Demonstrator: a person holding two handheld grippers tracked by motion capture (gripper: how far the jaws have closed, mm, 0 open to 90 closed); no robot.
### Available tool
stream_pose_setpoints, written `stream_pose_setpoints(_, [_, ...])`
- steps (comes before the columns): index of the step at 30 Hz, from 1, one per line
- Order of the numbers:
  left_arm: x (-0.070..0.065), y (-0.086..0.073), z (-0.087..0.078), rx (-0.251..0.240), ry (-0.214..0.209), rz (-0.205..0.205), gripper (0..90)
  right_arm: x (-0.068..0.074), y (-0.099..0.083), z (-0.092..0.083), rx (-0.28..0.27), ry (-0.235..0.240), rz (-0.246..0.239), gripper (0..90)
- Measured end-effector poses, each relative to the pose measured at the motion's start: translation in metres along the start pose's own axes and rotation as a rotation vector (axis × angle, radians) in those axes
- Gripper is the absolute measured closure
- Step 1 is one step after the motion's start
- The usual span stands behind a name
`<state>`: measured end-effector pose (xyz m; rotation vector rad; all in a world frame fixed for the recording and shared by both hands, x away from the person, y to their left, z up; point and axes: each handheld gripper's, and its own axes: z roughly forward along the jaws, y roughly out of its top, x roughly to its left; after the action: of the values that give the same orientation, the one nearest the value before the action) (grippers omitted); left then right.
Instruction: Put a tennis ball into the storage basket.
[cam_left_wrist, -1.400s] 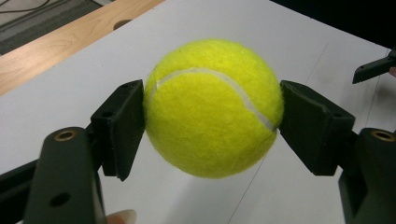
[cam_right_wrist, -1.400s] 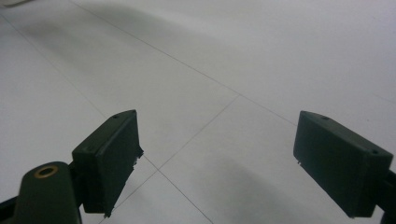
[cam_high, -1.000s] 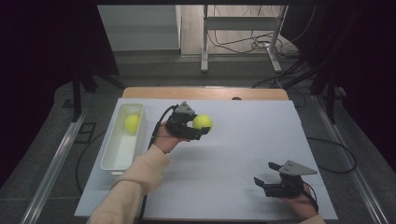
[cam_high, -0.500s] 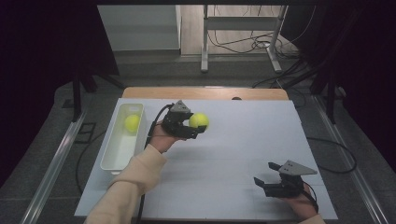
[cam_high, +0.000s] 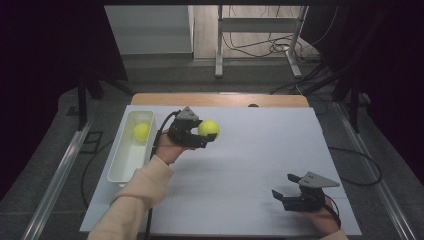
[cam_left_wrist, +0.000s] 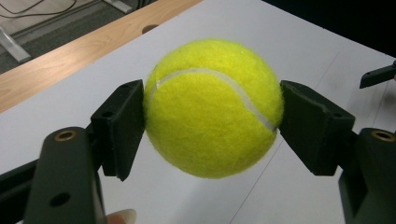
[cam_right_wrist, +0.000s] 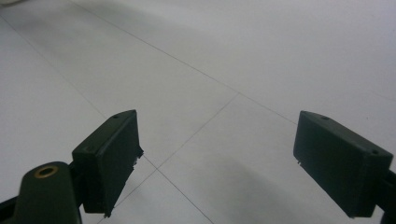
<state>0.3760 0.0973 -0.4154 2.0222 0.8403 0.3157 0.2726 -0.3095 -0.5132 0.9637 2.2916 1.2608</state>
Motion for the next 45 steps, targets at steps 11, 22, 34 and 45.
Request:
stream_pose_setpoints(11, [0.007, -0.004, -0.012, -0.009, 0.024, -0.019, 26.6, 0.0, 0.0, 0.0, 0.0, -0.003, 0.001, 15.1])
stream_pose_setpoints(22, [0.012, -0.007, -0.021, -0.022, 0.041, -0.03, 26.6, 0.0, 0.0, 0.0, 0.001, -0.004, 0.002, 15.1])
stream_pose_setpoints(34, [0.018, -0.009, -0.029, -0.034, 0.054, -0.042, 26.6, 0.0, 0.0, 0.0, 0.002, -0.005, 0.001, 15.2])
stream_pose_setpoints(45, [0.025, -0.012, -0.042, -0.051, 0.077, -0.053, 26.6, 0.0, 0.0, 0.0, 0.002, -0.004, 0.001, 15.1])
